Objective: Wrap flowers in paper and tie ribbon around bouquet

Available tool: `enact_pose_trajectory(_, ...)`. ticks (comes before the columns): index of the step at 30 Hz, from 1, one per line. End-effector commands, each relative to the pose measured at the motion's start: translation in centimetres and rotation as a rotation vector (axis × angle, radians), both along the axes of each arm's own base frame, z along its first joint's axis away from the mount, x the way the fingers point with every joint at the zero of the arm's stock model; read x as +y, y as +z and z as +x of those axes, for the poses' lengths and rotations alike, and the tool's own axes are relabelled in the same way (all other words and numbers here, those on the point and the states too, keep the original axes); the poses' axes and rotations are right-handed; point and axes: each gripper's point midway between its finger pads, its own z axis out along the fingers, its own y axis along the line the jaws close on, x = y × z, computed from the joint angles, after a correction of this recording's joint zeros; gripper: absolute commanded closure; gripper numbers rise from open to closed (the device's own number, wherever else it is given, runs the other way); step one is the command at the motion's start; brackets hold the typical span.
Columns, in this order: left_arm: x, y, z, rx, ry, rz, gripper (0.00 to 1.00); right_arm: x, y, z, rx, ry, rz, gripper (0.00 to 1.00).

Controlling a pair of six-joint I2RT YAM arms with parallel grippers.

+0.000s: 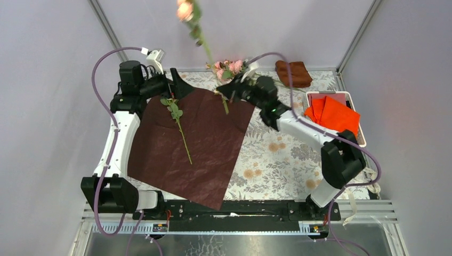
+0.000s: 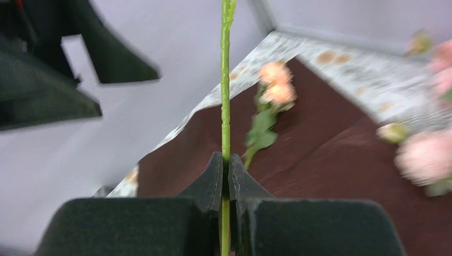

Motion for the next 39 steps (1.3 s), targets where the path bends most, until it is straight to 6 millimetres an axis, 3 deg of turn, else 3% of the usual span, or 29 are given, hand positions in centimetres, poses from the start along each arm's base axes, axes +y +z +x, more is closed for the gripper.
enact_pose_trajectory(1, -2.8, 4.2, 0.3, -0.041, -0.091, -0.203, 0.01, 5.9, 2.1, -4.0, 0.013, 0.039, 0.232, 1.0)
enact_pose_trajectory(4, -2.4, 2.9, 2.0, -0.013, -0.029, -0.227, 0.01, 9.1, 2.2, -6.9, 0.004, 0.107, 0.25, 1.0)
enact_pose_trajectory(7, -1.4, -0.5, 3.4, 0.105, 0.061, -0.204, 0.01, 11.1, 2.3, -9.1, -0.002, 0.166, 0.233, 1.0)
enact_pose_trajectory(9, -1.5, -2.5, 3.7, 0.183, 0.072, -0.213, 0.01, 12.0, 1.9, -10.1, 0.001, 0.192, 0.211, 1.0)
enact_pose_trajectory(12, -2.2, -3.5, 3.5, 0.229, 0.036, -0.254, 0.04, 12.5, 1.0, -10.6, 0.032, 0.216, 0.208, 1.0)
enact_pose_trajectory(13, -2.3, -3.3, 3.5, 0.222, 0.022, -0.264, 0.19, 12.6, 0.6, -10.8, 0.04, 0.228, 0.197, 1.0)
enact_pose_trajectory(15, -2.4, -3.0, 3.6, 0.208, 0.016, -0.267, 0.87, 13.0, -0.1, -11.3, 0.047, 0.269, 0.157, 1.0)
enact_pose_trajectory(16, -2.1, -3.1, 3.7, 0.211, 0.031, -0.261, 1.0, 13.1, -0.5, -11.6, 0.035, 0.298, 0.124, 1.0)
enact_pose_trajectory(18, -1.1, -3.9, 3.7, 0.228, 0.055, -0.242, 1.0, 12.5, -1.0, -11.9, 0.002, 0.367, 0.05, 1.0)
enact_pose_trajectory(19, -0.3, -4.7, 3.7, 0.249, 0.084, -0.232, 1.0, 11.5, -1.2, -11.4, 0.001, 0.393, 0.02, 0.9)
enact_pose_trajectory(21, 2.1, -7.5, 3.8, 0.314, 0.184, -0.201, 1.0, 8.4, -1.5, -9.3, 0.014, 0.419, -0.023, 0.59)
enact_pose_trajectory(24, 5.2, -13.8, 3.6, 0.454, 0.294, -0.159, 1.0, 2.0, -3.1, -3.3, 0.021, 0.349, -0.169, 0.34)
enact_pose_trajectory(26, 6.0, -17.8, 3.2, 0.553, 0.319, -0.134, 1.0, -3.0, -4.4, 2.6, 0.018, 0.205, -0.315, 0.31)
enact_pose_trajectory(27, 6.1, -19.5, 3.0, 0.593, 0.321, -0.123, 1.0, -5.5, -6.9, 4.4, 0.06, 0.168, -0.421, 0.31)
enact_pose_trajectory(29, 6.1, -22.0, 2.8, 0.652, 0.319, -0.114, 1.0, -9.6, -8.0, 9.1, 0.076, 0.067, -0.558, 0.31)
enact_pose_trajectory(31, 6.4, -23.7, 2.8, 0.682, 0.328, -0.099, 1.0, -13.2, -10.7, 12.9, 0.15, -0.019, -0.663, 0.35)
enact_pose_trajectory(34, 7.4, -25.8, 2.8, 0.705, 0.366, -0.027, 1.0, -17.1, -13.0, 17.9, 0.165, -0.111, -0.785, 0.36)
enact_pose_trajectory(35, 7.7, -26.4, 2.6, 0.712, 0.368, -0.004, 0.96, -17.9, -13.9, 19.4, 0.161, -0.133, -0.806, 0.37)
enact_pose_trajectory(36, 7.8, -26.9, 2.2, 0.725, 0.365, 0.012, 0.8, -18.6, -14.9, 20.7, 0.16, -0.15, -0.813, 0.38)
enact_pose_trajectory(37, 7.9, -27.4, 1.8, 0.739, 0.365, 0.027, 0.6, -19.2, -16.5, 22.0, 0.161, -0.162, -0.815, 0.4)
enact_pose_trajectory(39, 8.0, -28.2, 0.9, 0.762, 0.351, 0.069, 0.18, -20.3, -17.7, 24.1, 0.134, -0.208, -0.803, 0.46)
